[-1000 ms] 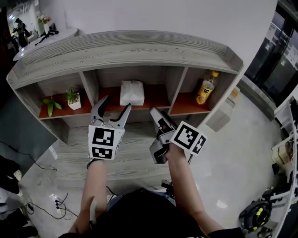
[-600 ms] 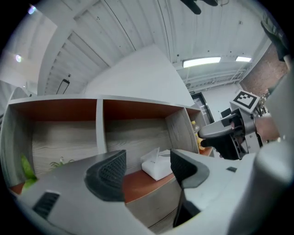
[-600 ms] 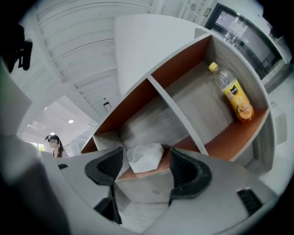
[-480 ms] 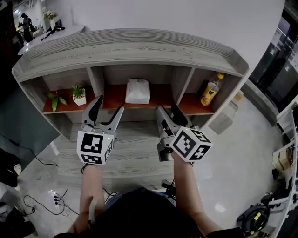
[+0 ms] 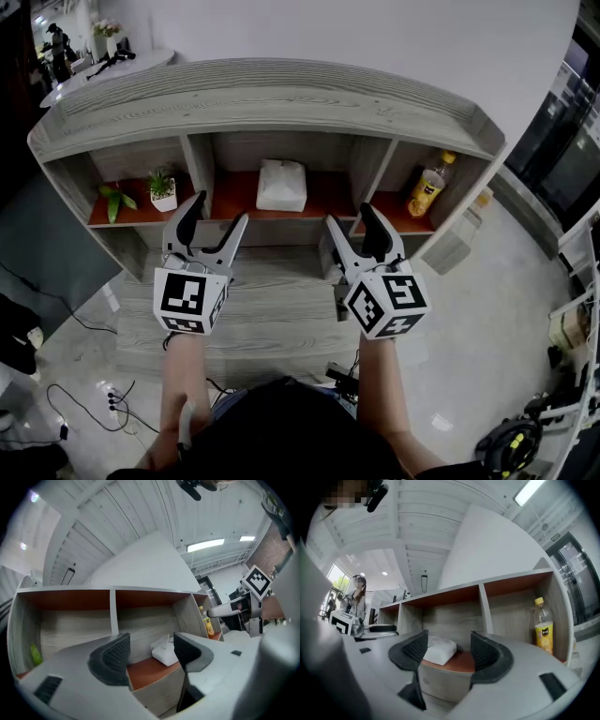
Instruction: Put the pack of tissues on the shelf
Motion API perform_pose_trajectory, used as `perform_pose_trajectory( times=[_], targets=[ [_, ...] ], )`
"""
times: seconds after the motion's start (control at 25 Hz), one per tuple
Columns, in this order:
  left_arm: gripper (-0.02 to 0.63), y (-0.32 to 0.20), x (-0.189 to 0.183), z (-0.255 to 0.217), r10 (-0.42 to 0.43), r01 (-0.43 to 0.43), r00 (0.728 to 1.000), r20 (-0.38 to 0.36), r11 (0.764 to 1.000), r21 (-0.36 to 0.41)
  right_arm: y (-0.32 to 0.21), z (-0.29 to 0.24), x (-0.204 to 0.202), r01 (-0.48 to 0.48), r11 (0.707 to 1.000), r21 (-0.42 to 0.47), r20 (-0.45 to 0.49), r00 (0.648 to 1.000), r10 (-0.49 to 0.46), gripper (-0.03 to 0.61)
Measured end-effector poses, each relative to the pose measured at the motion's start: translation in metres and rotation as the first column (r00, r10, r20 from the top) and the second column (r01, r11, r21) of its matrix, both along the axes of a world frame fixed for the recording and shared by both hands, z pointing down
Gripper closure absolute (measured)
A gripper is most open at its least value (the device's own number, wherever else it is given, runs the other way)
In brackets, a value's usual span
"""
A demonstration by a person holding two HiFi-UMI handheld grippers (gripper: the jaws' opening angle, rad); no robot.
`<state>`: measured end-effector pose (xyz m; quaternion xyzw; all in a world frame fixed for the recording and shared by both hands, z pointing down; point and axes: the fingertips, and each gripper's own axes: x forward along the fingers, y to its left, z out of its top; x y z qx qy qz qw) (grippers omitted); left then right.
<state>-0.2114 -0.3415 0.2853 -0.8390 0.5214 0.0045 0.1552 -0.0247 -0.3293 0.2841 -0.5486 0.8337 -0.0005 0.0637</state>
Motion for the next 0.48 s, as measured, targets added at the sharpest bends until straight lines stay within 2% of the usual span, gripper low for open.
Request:
perform_pose_trajectory(
  times=[0.2,0.32,0.4,0.48],
  targets=[
    [0.338,0.0,-0.003,-0.006,-0.015,0.015,1.0,-0.005,0.999,0.034,0.006,-0.01,0.009,-0.043,0.996,0.079,-0.12,0.991,0.052,0.307],
    [0.412,0.002,-0.004,-0.008,-0.021,0.022,1.0,-0.016,0.998,0.051,0.012,-0.017,0.012,-0.05,0.991,0.126,-0.146,0.987,0.069,0.358],
    [0.479,0.004,-0.004,-0.009,-0.029,0.029,1.0,-0.008,0.998,0.06,0.013,-0.02,0.014,-0.058,0.989,0.137,-0.134,0.988,0.077,0.422],
    [0.526,0.004,-0.003,-0.008,-0.039,0.039,0.999,0.003,0.997,0.064,0.014,-0.021,0.015,-0.066,0.988,0.142,-0.132,0.988,0.085,0.518]
  ],
)
